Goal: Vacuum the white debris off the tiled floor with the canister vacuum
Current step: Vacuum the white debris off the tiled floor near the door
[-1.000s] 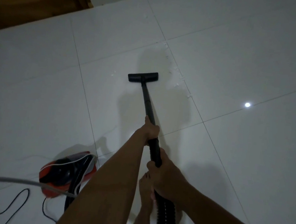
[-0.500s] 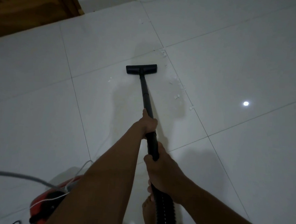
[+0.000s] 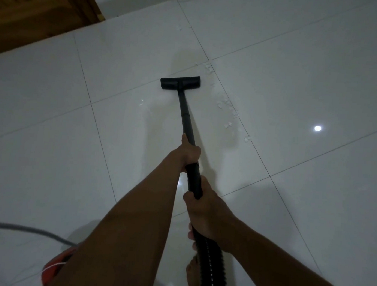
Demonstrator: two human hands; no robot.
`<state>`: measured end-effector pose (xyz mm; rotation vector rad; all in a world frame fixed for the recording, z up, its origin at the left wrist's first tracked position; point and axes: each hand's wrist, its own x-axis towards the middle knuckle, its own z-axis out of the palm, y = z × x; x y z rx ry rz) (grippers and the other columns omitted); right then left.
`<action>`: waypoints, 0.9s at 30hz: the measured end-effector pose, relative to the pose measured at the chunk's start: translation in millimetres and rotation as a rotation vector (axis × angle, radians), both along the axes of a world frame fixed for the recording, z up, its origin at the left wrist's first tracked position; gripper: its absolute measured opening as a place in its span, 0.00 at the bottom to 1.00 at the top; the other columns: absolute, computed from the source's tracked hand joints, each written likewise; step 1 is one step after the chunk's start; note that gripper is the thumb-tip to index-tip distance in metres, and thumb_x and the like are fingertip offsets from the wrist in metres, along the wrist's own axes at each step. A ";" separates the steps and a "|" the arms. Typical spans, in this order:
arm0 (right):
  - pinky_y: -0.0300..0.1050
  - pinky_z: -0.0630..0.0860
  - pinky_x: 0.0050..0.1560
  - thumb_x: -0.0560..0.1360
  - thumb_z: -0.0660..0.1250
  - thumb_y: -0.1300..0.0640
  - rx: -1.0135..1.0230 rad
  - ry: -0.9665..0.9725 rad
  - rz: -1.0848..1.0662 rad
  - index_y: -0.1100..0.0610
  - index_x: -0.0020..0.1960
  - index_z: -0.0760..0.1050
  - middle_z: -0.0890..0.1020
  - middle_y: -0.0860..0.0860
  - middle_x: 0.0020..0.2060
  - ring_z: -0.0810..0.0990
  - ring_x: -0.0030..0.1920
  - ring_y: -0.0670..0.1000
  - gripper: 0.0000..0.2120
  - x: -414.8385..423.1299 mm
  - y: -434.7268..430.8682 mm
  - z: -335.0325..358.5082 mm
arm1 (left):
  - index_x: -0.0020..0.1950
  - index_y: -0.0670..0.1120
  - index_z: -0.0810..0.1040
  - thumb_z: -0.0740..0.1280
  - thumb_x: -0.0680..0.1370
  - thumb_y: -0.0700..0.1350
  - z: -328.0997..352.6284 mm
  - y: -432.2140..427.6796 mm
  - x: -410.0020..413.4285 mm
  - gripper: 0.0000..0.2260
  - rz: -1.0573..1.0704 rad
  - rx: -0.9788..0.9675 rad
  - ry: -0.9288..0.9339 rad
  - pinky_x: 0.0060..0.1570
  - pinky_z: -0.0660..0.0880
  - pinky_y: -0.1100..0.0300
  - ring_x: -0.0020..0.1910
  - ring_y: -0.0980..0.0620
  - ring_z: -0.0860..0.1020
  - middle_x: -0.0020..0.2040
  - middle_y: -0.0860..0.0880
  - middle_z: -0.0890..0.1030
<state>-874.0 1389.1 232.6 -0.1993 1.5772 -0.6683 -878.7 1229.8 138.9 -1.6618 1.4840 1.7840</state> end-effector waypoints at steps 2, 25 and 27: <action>0.44 0.78 0.29 0.84 0.60 0.50 0.000 0.003 -0.001 0.37 0.77 0.55 0.76 0.55 0.38 0.78 0.28 0.50 0.25 4.6 12.0 1.4 | 0.80 0.56 0.35 0.56 0.84 0.42 3.8 11.9 3.8 0.35 0.004 0.010 0.001 0.33 0.74 0.54 0.38 0.48 0.74 0.56 0.41 0.73; 0.49 0.81 0.43 0.84 0.61 0.48 -0.004 0.115 0.087 0.36 0.52 0.64 0.80 0.49 0.39 0.79 0.33 0.47 0.08 100.3 336.2 62.0 | 0.80 0.52 0.37 0.58 0.83 0.41 42.3 343.3 110.9 0.34 0.010 0.026 0.014 0.44 0.76 0.49 0.42 0.45 0.74 0.66 0.38 0.71; 0.44 0.80 0.40 0.84 0.61 0.48 0.001 0.099 0.071 0.36 0.54 0.62 0.80 0.48 0.40 0.79 0.33 0.46 0.09 107.3 360.2 71.5 | 0.81 0.50 0.38 0.58 0.83 0.41 46.9 369.2 116.2 0.34 -0.009 0.022 0.019 0.46 0.75 0.49 0.42 0.46 0.73 0.63 0.39 0.71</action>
